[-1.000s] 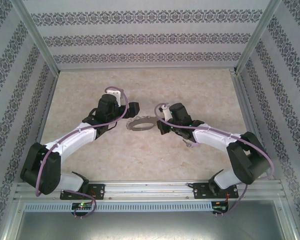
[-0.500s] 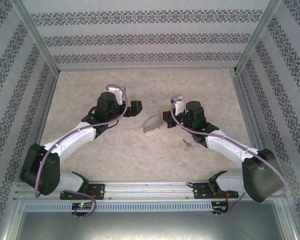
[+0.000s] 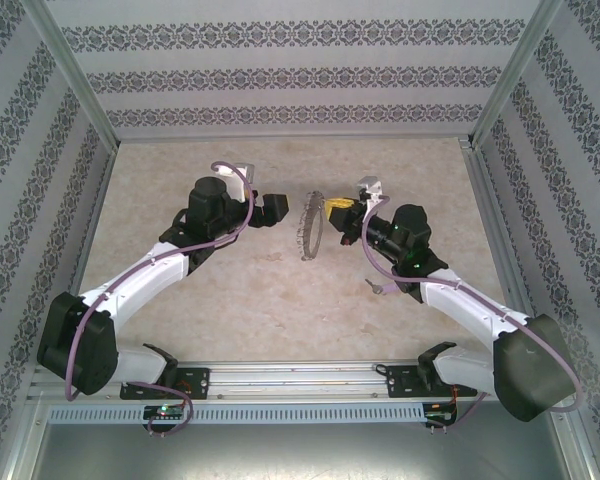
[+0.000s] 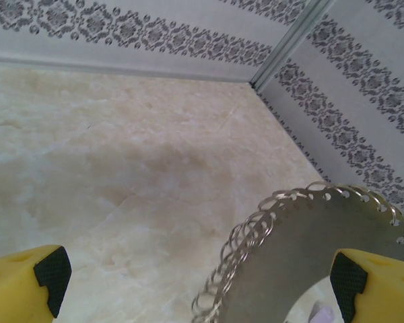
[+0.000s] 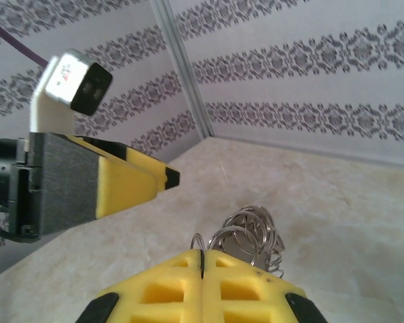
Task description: Put the keys on the keyring
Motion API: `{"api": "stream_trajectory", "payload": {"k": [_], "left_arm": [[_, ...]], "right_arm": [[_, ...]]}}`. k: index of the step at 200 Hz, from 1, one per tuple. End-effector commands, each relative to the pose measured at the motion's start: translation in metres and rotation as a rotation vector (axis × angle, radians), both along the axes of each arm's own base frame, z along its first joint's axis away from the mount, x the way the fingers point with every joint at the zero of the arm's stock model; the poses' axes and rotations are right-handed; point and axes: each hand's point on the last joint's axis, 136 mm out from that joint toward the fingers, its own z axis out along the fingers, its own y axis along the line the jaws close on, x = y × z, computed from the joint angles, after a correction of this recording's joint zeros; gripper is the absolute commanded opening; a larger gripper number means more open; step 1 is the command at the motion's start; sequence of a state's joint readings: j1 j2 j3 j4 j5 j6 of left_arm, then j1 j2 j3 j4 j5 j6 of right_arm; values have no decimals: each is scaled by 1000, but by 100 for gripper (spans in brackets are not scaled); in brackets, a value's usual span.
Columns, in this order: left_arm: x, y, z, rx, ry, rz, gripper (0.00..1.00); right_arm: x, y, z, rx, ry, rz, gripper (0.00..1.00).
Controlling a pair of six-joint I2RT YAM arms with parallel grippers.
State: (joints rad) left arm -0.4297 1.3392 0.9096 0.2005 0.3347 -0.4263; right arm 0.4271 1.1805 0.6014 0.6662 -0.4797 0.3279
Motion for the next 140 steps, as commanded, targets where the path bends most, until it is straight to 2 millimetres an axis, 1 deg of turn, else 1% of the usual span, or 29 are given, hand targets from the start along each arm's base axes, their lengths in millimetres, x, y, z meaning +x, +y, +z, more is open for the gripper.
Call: {"api": "stream_trajectory", "payload": {"k": [1,41,65,86,110,129,140], "left_arm": [[-4,0,44,-66,-129,-30,100],[-24,-12,67,-74,-203,-159,100],[-39,-24,73,-99,-200,-274,99],[-48,-35,75,-135,-185,-360,92],[-50,-43,70,-154,-152,-417,83],[-50,-47,68,-162,-142,-442,71],[-50,-49,68,-169,-134,-454,65]], "right_arm": [[-7,-1,34,88,-129,43,0],[-1,0,38,145,-128,74,0],[2,3,37,183,-111,104,0],[4,4,37,215,-100,127,0],[3,6,37,239,-88,160,0],[2,10,36,250,-75,194,0],[2,11,36,259,-68,209,0]]}}
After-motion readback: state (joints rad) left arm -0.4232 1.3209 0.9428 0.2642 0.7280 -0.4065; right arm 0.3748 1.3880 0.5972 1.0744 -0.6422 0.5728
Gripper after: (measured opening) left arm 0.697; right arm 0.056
